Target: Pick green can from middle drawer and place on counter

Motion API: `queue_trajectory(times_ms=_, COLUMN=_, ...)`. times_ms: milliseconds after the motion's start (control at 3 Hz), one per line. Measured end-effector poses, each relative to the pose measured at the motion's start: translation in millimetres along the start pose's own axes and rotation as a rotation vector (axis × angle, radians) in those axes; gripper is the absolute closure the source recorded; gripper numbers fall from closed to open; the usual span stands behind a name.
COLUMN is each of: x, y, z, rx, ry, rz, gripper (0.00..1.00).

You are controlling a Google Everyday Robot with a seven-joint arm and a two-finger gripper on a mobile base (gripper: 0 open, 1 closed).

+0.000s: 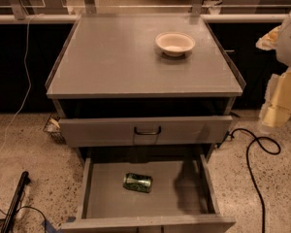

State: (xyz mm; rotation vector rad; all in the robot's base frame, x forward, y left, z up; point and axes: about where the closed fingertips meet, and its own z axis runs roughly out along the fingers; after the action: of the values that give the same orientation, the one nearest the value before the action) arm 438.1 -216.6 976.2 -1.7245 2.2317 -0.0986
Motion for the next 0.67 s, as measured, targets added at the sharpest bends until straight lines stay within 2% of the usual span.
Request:
queue_trajectory(times_ms=333, x=0.0, y=0.0, z=0.0, rx=0.000, ry=0.000, rz=0.000, gripper=0.00)
queue_trajectory(times_ms=667, x=-7.0, y=-1.1, z=0.8, rx=0.022, ry=-0.009, rz=0.000, gripper=0.00)
